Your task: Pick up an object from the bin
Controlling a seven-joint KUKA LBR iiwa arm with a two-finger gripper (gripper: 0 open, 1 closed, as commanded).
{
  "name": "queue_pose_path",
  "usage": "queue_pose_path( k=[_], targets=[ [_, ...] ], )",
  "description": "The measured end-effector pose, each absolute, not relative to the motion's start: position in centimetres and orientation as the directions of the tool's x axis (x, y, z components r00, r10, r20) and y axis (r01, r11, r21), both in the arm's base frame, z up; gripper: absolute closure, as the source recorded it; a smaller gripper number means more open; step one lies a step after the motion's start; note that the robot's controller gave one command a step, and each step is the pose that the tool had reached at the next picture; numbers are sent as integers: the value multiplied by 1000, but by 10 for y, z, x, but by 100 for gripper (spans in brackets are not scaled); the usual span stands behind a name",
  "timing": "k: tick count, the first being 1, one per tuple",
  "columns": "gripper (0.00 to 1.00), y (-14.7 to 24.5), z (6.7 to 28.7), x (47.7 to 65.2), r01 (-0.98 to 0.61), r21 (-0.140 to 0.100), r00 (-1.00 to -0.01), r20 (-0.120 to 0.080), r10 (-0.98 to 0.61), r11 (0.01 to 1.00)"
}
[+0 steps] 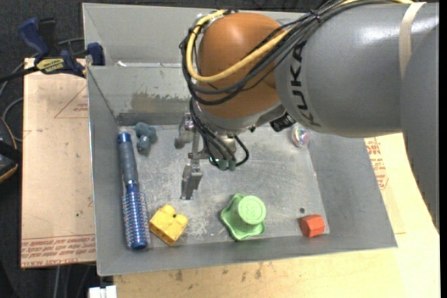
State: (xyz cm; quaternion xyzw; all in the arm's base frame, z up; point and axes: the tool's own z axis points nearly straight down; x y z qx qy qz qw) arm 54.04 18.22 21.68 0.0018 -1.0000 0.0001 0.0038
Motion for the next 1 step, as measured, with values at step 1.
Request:
queue_pose_path(
  k=[1],
  targets=[
    [0,239,81,525,-35,-8,-999,4,-35,999]
  ],
)
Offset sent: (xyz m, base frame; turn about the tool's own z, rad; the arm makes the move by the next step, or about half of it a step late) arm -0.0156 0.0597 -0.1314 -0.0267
